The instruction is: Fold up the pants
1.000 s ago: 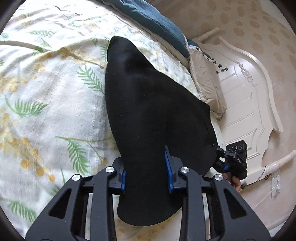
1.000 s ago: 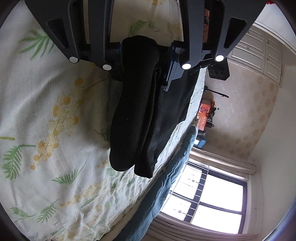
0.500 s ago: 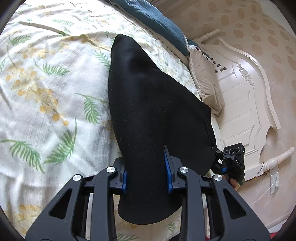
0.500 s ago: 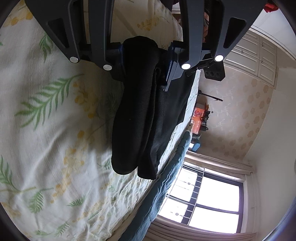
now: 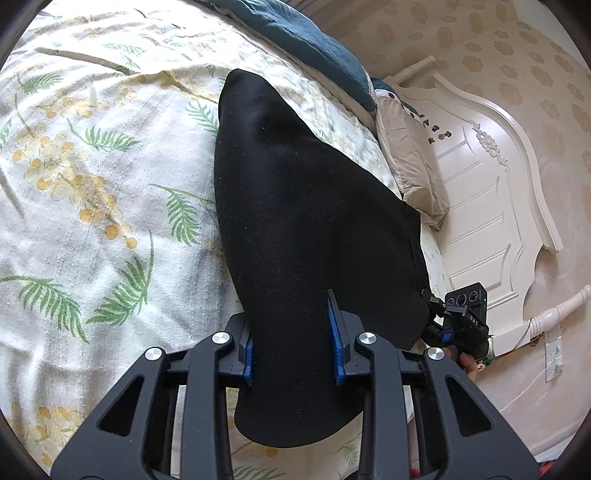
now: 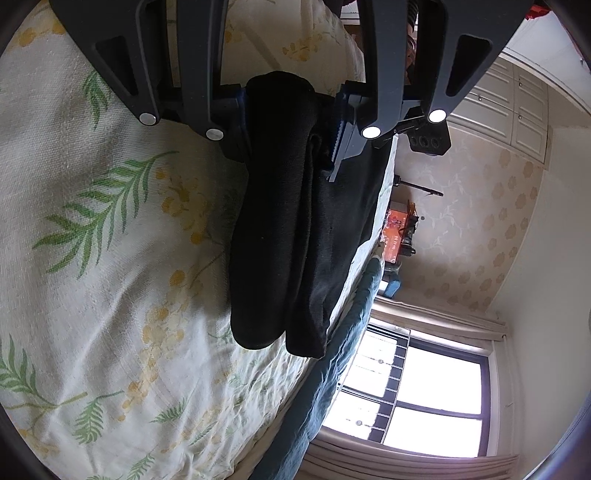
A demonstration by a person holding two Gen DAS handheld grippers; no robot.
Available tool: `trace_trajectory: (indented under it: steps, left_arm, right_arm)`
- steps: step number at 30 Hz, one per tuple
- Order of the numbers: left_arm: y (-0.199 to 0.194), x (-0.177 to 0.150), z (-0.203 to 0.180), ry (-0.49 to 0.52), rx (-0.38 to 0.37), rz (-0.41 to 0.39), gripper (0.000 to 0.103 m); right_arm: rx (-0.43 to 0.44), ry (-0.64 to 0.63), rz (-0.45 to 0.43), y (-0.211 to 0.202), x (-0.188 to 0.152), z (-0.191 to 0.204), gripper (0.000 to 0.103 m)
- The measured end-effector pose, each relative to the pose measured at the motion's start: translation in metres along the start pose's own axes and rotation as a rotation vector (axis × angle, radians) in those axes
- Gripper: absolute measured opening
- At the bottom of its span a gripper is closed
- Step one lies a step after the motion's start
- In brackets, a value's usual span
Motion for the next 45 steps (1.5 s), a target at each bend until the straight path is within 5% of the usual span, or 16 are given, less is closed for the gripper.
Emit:
trace_trajectory:
  steps: [22, 32, 35, 40, 45]
  left_arm:
    - [0.002, 0.000, -0.004, 0.025, 0.008, -0.011, 0.033]
    - [-0.001, -0.005, -0.003, 0.113, 0.171, -0.062, 0.071]
    - [-0.010, -0.008, -0.007, 0.154, 0.273, -0.097, 0.084]
    - [-0.026, -0.019, -0.018, 0.237, 0.453, -0.170, 0.094]
    - [-0.034, -0.032, -0.031, 0.272, 0.557, -0.195, 0.098]
  right_arm:
    - [0.012, 0.017, -0.006, 0.000, -0.003, -0.002, 0.035]
    - [0.062, 0.056, -0.035, -0.010, -0.004, -0.009, 0.044]
    - [0.037, 0.047, -0.054, -0.017, -0.008, -0.008, 0.050]
    - [-0.084, -0.029, -0.085, -0.029, -0.026, 0.003, 0.061]
    - [-0.294, -0.161, -0.110, -0.034, -0.052, 0.011, 0.068]
Point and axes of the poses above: each gripper's, at about its wrist camera, not at the fingertips, and y roughly the way its jaws point, z to its left, x to its top, the point moved 9 cm from there along y, roughly the way its jaws point, and after that the axes turned 1 degree about y, right-handed, at the moved point
